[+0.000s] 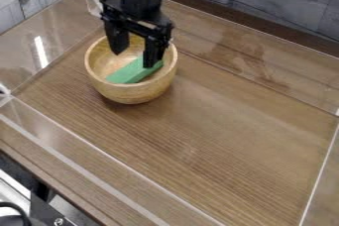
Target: Move green object from inside the wooden bowl to the table next to it
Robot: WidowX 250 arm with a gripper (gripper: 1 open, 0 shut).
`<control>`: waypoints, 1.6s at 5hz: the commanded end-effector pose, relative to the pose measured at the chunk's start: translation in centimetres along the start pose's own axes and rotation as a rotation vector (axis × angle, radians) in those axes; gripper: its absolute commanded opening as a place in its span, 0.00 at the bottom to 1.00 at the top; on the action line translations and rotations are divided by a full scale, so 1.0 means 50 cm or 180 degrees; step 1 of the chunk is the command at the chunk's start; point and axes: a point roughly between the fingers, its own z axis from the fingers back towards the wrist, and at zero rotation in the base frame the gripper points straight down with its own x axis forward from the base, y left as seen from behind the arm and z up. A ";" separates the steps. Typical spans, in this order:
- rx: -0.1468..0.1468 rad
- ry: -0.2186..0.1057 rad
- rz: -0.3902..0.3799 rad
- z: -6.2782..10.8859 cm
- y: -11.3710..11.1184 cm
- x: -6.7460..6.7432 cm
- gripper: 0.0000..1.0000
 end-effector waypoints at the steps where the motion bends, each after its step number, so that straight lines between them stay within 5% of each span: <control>1: 0.0063 -0.0156 0.0058 0.011 0.020 0.026 1.00; 6: 0.0097 -0.0248 -0.0458 -0.013 0.034 0.044 1.00; 8: 0.0107 -0.0254 -0.0397 -0.029 0.052 0.064 1.00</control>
